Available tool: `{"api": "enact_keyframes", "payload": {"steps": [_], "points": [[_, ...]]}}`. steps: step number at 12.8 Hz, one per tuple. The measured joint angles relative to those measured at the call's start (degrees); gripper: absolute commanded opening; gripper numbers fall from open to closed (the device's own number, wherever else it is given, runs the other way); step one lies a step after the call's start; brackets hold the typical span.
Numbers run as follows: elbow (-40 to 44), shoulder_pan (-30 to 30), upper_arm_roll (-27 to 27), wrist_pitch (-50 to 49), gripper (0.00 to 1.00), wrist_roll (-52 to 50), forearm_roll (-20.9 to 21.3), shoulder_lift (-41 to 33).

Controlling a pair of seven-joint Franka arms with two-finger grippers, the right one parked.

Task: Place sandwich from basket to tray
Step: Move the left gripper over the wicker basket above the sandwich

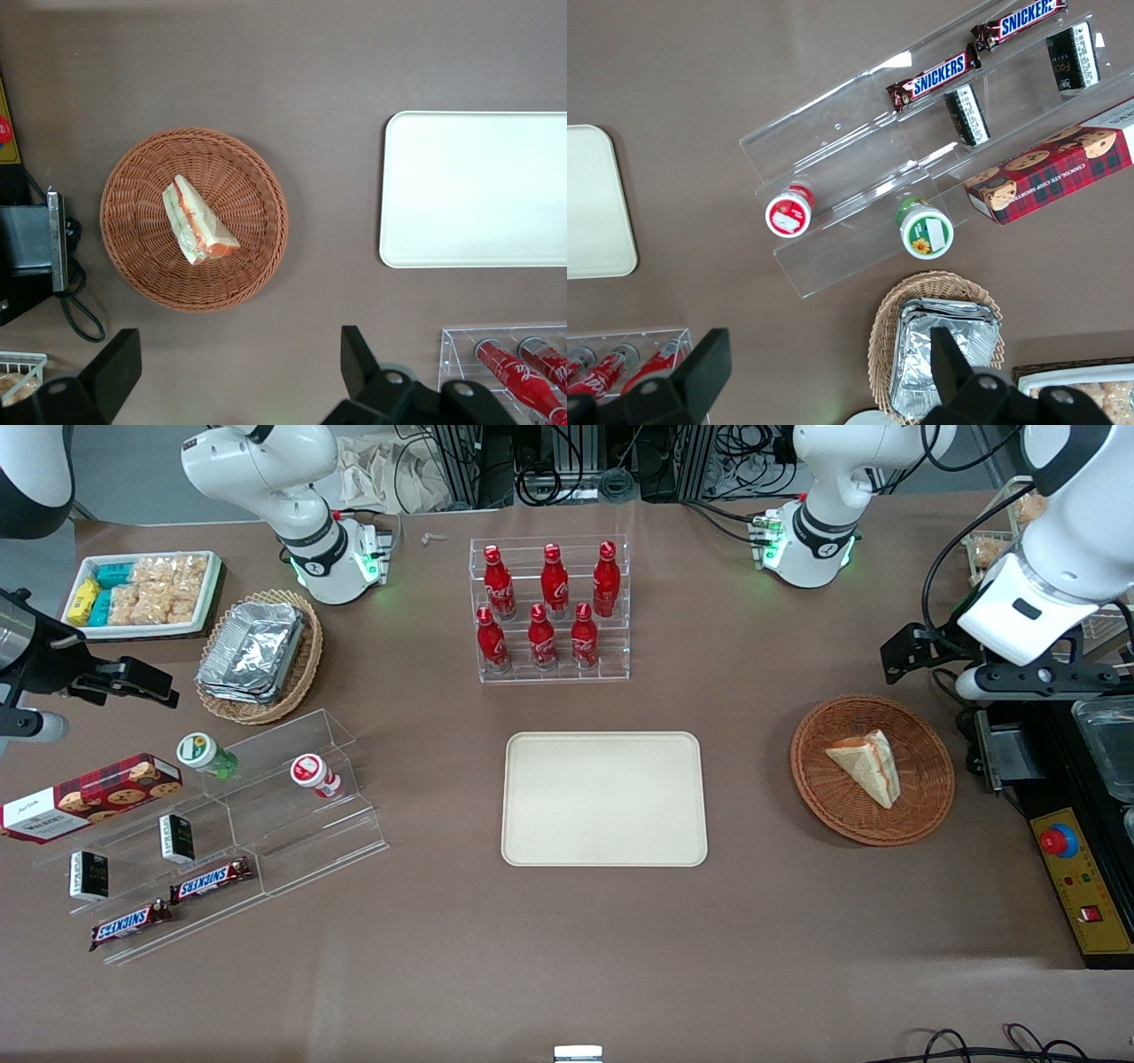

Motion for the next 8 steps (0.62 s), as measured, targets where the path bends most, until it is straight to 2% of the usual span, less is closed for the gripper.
{"api": "enact_keyframes", "payload": {"steps": [8], "points": [[0.0,0.11,0.51,-1.12,1.0,-4.02,0.01,0.18]]}}
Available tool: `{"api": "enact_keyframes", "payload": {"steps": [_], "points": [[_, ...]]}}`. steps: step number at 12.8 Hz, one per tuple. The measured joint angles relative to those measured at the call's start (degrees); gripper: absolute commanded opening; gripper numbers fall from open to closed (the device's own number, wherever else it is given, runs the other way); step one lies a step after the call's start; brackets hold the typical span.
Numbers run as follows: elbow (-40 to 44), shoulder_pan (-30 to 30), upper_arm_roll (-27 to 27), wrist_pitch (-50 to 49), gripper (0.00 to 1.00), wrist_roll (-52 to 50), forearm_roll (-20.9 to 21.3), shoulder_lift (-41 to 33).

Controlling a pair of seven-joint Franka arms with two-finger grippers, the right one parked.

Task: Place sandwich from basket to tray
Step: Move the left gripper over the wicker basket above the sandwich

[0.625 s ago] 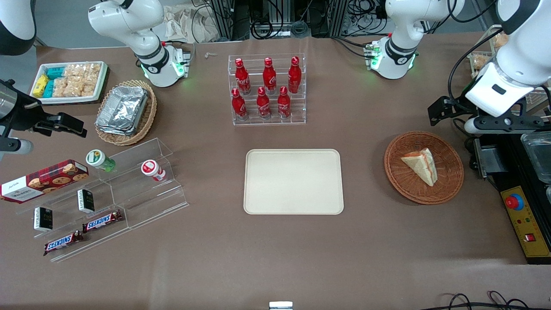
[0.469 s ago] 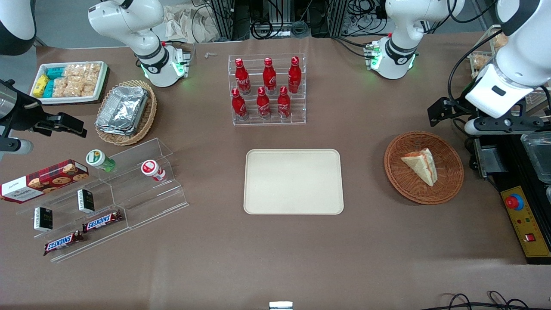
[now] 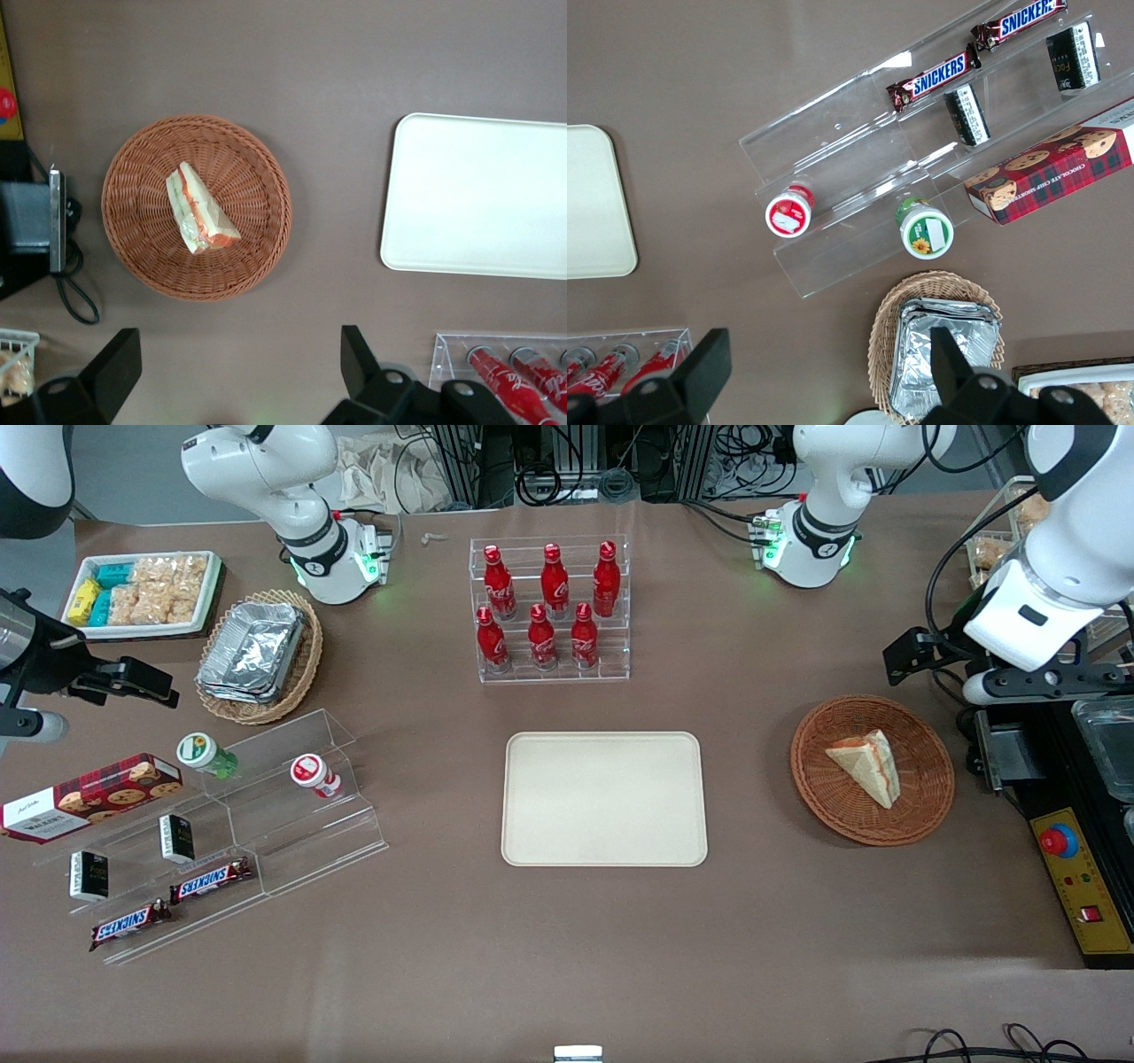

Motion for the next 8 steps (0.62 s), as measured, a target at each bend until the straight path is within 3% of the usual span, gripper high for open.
{"api": "enact_keyframes", "payload": {"steps": [8], "points": [[-3.26,1.09,5.66,-1.47,1.0,-13.02,0.04,0.04]]}}
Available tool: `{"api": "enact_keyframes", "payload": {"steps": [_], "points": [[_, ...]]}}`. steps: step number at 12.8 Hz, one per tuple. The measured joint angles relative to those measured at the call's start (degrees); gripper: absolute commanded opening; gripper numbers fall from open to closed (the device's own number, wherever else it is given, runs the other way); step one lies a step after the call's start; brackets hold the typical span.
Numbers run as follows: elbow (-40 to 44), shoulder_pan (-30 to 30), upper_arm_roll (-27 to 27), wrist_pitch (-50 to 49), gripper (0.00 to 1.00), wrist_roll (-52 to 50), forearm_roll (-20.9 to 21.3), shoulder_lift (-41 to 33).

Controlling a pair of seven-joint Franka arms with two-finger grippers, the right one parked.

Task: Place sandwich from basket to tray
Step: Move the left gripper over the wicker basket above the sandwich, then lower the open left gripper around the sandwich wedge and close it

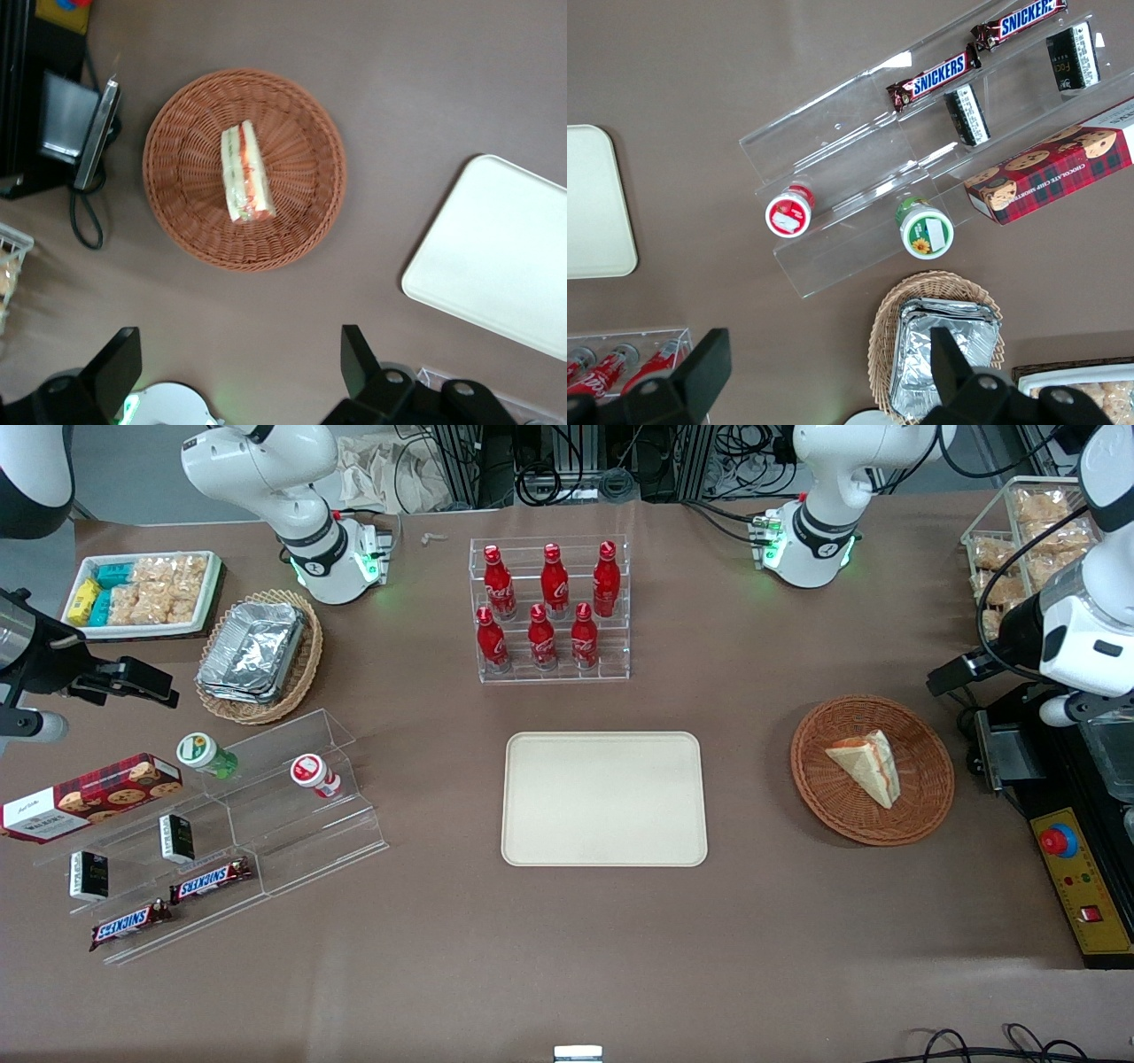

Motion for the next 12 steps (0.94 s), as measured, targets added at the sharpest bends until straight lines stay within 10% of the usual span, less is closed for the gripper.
{"api": "enact_keyframes", "payload": {"steps": [12], "points": [[-28.63,0.12,2.52,25.57,1.0,-17.34,-0.01,-7.28]]}}
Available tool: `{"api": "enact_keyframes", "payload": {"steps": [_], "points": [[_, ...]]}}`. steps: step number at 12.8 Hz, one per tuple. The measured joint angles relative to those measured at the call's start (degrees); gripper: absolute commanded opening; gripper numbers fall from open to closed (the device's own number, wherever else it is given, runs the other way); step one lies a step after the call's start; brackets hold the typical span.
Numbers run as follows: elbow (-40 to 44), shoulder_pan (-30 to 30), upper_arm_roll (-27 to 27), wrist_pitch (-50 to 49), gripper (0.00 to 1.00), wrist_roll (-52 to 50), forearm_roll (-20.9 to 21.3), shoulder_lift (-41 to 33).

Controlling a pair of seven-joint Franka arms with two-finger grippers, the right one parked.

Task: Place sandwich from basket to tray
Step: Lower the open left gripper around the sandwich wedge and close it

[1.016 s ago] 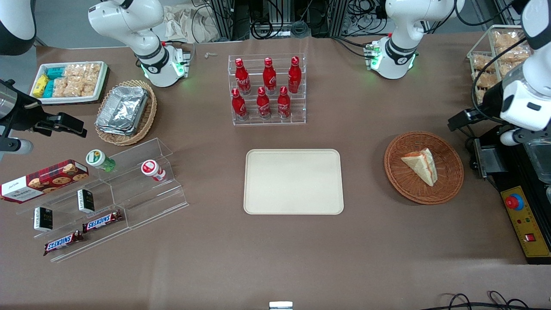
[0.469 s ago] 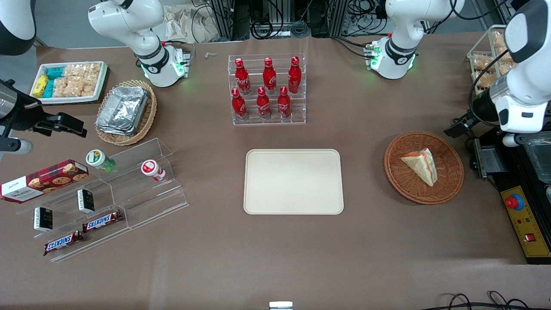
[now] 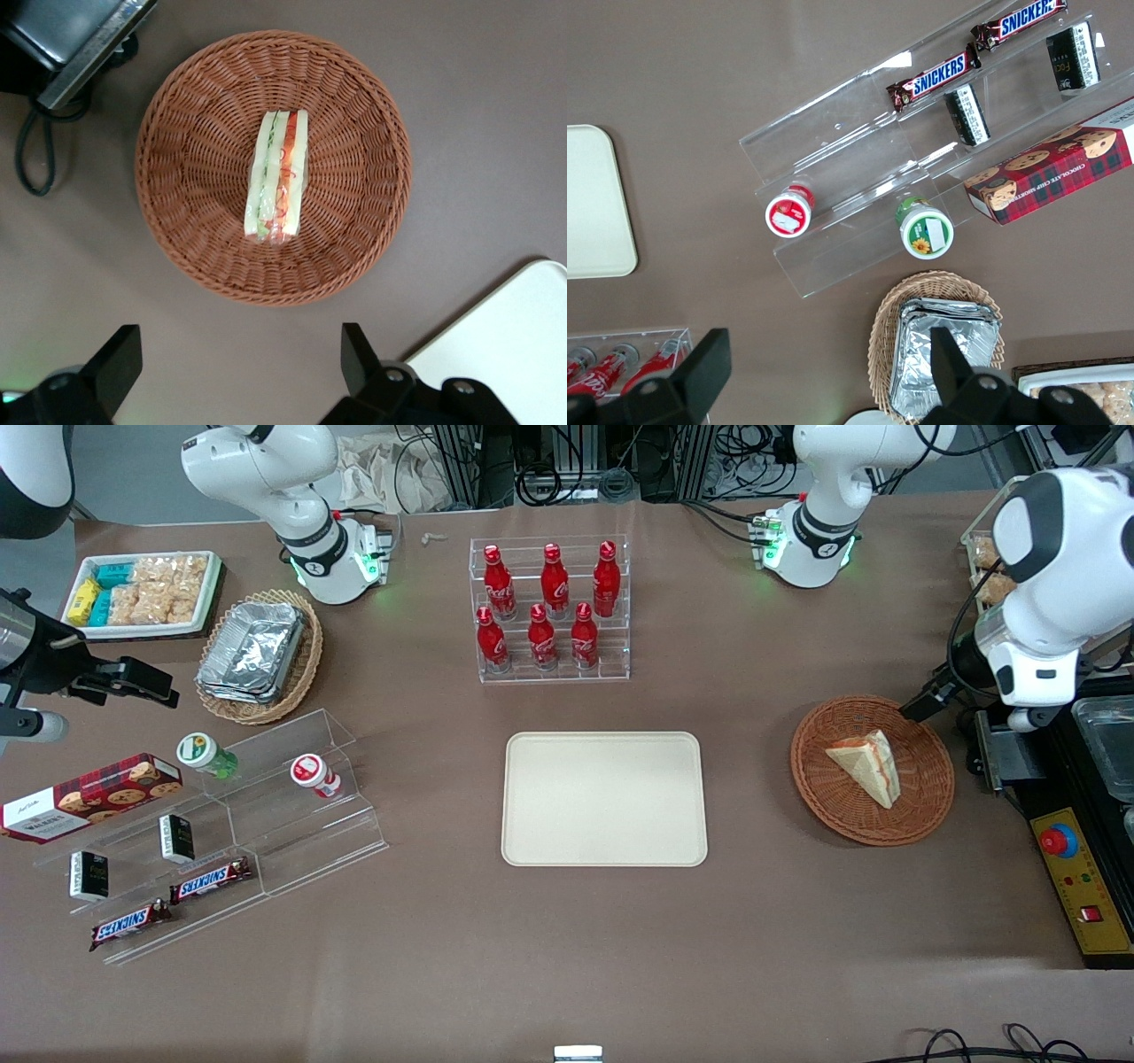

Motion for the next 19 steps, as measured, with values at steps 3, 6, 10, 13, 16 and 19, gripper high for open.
{"api": "enact_keyframes", "payload": {"steps": [3,6,10,13,16,19], "points": [[-3.61,0.01,1.0,6.13,1.0,-0.19,0.0,1.18],[-5.95,0.01,1.58,12.14,1.0,-0.18,0.0,4.83],[-8.95,0.0,1.58,18.42,1.0,-0.18,0.0,9.21],[-9.08,-0.02,1.58,20.04,1.0,-0.18,0.0,11.48],[-9.09,-0.02,1.58,21.92,1.0,-0.1,0.0,13.85],[-9.1,-0.02,1.58,23.87,1.0,-0.08,0.0,15.84]]}}
